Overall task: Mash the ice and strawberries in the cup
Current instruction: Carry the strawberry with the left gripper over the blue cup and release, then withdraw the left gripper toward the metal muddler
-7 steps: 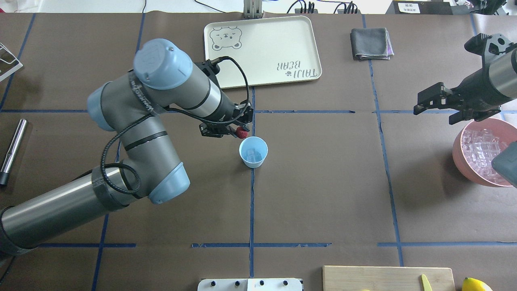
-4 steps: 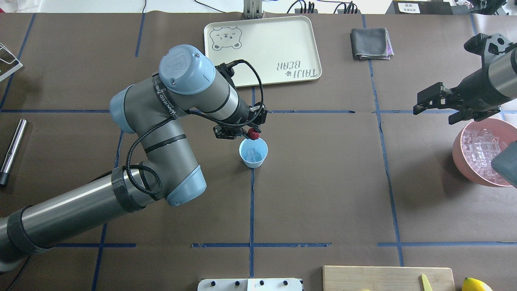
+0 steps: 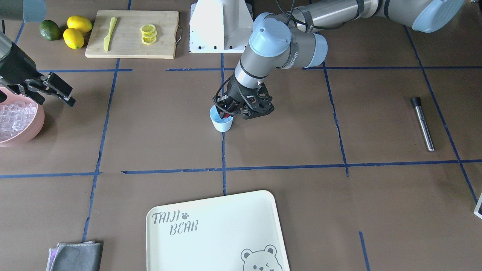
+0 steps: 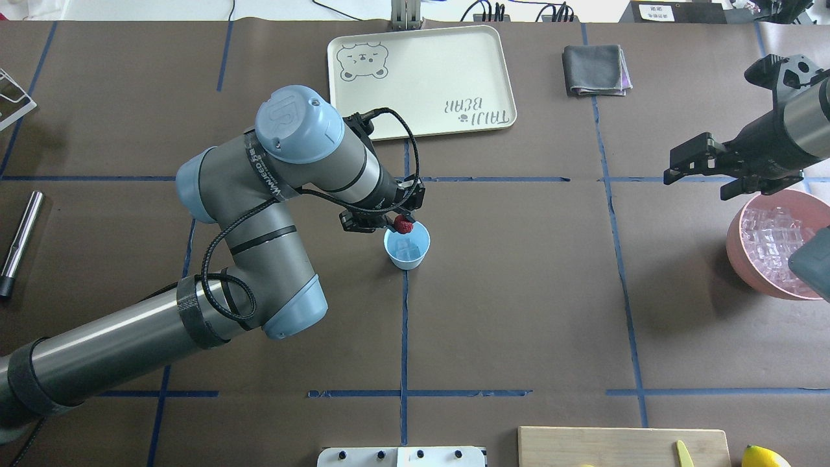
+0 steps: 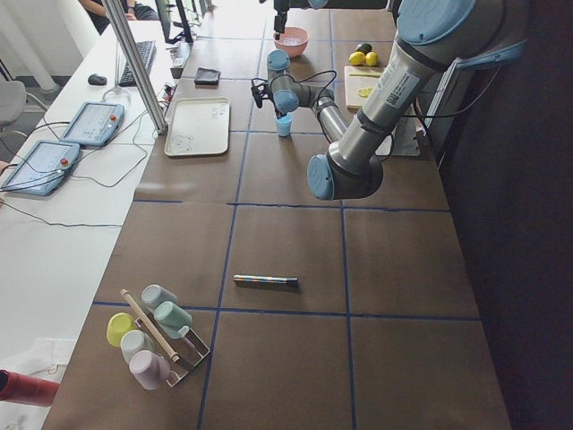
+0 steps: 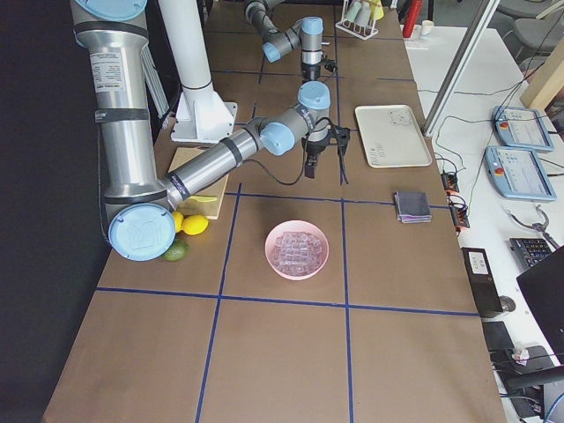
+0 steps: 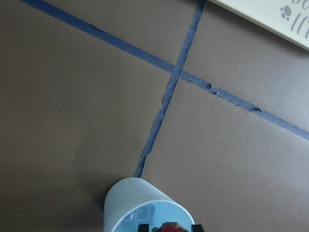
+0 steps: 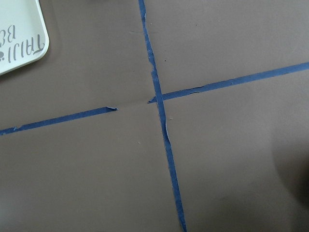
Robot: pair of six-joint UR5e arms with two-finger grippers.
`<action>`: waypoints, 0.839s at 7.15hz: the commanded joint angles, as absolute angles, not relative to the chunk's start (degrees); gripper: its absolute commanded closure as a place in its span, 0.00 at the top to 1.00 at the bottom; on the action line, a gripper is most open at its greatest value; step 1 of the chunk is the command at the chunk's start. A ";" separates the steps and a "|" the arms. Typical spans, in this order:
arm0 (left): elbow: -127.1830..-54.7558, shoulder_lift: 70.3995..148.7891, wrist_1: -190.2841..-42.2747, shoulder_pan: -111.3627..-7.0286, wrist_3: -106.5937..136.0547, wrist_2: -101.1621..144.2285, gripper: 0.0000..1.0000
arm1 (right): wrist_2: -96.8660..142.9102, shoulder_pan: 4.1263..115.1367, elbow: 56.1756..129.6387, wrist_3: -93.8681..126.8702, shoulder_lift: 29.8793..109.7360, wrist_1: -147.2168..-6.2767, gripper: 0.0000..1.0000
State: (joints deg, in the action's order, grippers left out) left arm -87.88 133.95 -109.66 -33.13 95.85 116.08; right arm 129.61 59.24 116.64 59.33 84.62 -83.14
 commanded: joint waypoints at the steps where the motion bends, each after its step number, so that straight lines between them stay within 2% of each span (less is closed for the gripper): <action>1: -88.24 133.86 -109.69 -32.87 95.54 116.02 0.84 | 129.64 59.24 116.63 59.33 84.64 -83.14 0.99; 3: -89.38 133.68 -109.51 -32.96 95.54 116.02 0.84 | 129.64 59.24 116.63 59.33 84.64 -83.14 0.99; 4: -94.43 129.94 -109.42 -33.39 95.45 116.28 0.84 | 129.64 59.33 116.54 59.33 84.73 -83.14 0.99; 5: -101.18 122.77 -109.08 -36.44 94.41 116.89 0.81 | 129.64 59.67 116.46 58.72 85.60 -83.06 0.99; 6: -104.29 117.30 -108.81 -40.56 86.56 120.46 0.81 | 130.07 61.16 116.46 54.45 87.43 -83.14 1.00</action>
State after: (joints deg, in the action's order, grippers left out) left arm -99.12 124.22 -109.14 -36.39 92.88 117.51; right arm 129.74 59.90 116.50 57.90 85.74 -83.11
